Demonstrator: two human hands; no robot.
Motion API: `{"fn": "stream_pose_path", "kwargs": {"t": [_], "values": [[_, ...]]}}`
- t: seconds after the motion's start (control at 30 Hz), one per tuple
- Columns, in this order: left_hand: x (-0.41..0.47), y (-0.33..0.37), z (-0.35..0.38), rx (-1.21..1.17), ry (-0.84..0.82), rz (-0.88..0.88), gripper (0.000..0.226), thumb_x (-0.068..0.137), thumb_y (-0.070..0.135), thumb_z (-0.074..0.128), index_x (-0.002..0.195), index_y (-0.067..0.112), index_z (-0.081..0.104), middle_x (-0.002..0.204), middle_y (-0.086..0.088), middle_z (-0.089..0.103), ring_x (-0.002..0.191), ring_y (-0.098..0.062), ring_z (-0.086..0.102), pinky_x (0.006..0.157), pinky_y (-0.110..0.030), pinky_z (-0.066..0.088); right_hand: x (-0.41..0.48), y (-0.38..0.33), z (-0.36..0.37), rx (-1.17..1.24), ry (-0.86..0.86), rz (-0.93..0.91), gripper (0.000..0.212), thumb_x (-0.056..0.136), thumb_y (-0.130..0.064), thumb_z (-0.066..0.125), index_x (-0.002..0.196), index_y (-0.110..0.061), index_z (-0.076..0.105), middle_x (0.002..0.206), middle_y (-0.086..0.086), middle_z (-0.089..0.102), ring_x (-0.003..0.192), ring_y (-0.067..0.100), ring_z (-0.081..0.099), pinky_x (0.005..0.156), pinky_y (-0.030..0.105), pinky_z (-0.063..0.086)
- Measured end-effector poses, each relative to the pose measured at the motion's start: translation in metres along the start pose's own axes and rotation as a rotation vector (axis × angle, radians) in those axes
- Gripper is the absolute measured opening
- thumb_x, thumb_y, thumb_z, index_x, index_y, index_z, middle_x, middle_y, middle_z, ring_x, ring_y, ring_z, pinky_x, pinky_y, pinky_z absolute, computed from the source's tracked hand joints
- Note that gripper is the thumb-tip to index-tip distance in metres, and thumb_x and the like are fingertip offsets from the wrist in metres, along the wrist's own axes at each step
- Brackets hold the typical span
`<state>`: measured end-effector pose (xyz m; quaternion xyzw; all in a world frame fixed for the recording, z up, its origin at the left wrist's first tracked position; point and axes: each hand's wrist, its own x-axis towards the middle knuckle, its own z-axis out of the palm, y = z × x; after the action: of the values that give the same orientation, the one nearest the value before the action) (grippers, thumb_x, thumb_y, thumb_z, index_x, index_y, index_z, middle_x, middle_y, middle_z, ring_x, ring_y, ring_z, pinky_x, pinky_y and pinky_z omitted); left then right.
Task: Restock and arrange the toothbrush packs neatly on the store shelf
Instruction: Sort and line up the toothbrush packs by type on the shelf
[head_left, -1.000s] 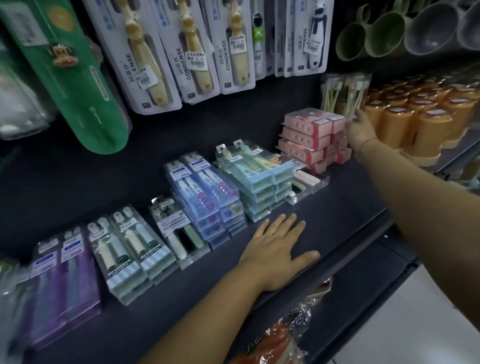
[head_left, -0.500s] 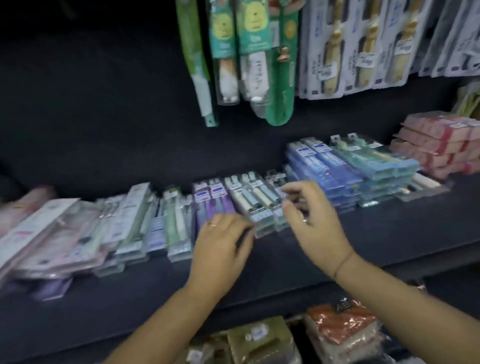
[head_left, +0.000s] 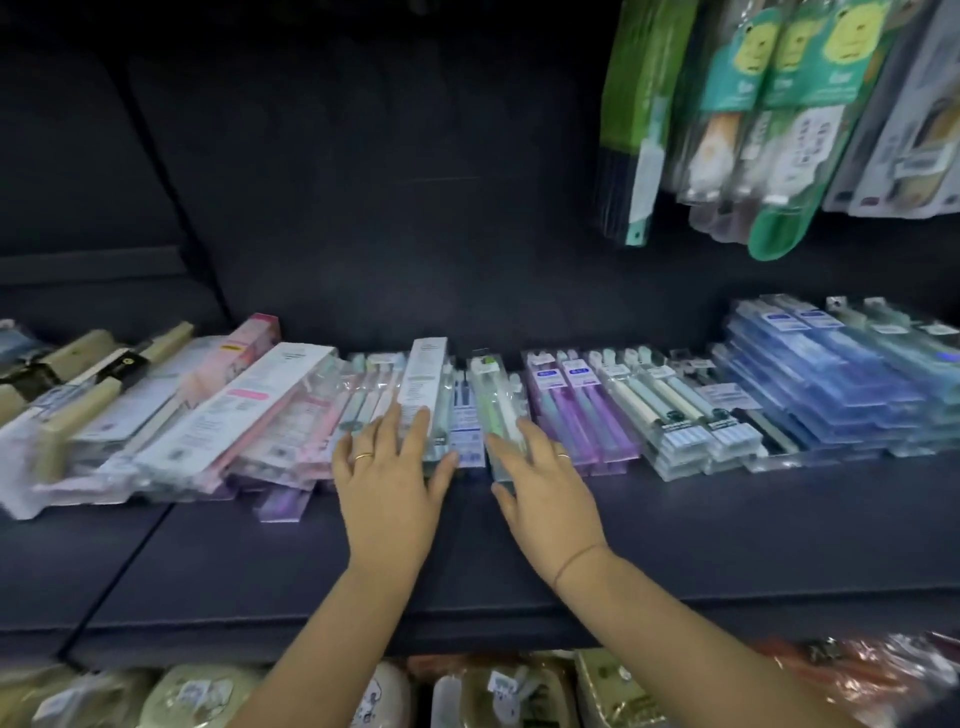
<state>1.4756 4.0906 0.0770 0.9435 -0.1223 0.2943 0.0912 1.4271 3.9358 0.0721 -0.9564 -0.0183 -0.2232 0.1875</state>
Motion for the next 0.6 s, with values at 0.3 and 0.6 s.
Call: {"fn": "stream_pose_path", "kwargs": {"t": [0.3,0.6], "values": [[0.01,-0.012,0.009,-0.113,0.139,-0.075,0.048,0.084,0.053,0.052,0.112,0.019,0.069,0.117,-0.005,0.069,0.107,-0.031,0.058,0.092,-0.046,0.035,-0.016,0.013,-0.006,-0.089,0.271,0.078,0.036,0.063,-0.02,0.09,0.092,-0.015,0.069,0.102,0.007,0.065,0.085,0.03,0.064,0.064,0.034,0.055],[0.01,-0.003,-0.002,-0.512,0.281,-0.152,0.029,0.081,0.025,0.074,0.106,0.01,0.071,0.11,-0.006,0.07,0.098,-0.028,0.061,0.089,-0.037,0.042,-0.022,0.012,-0.013,0.235,0.333,0.372,0.03,0.076,-0.024,0.081,0.103,-0.02,0.067,0.105,-0.008,0.048,0.091,0.021,0.056,0.077,0.036,0.053]]}}
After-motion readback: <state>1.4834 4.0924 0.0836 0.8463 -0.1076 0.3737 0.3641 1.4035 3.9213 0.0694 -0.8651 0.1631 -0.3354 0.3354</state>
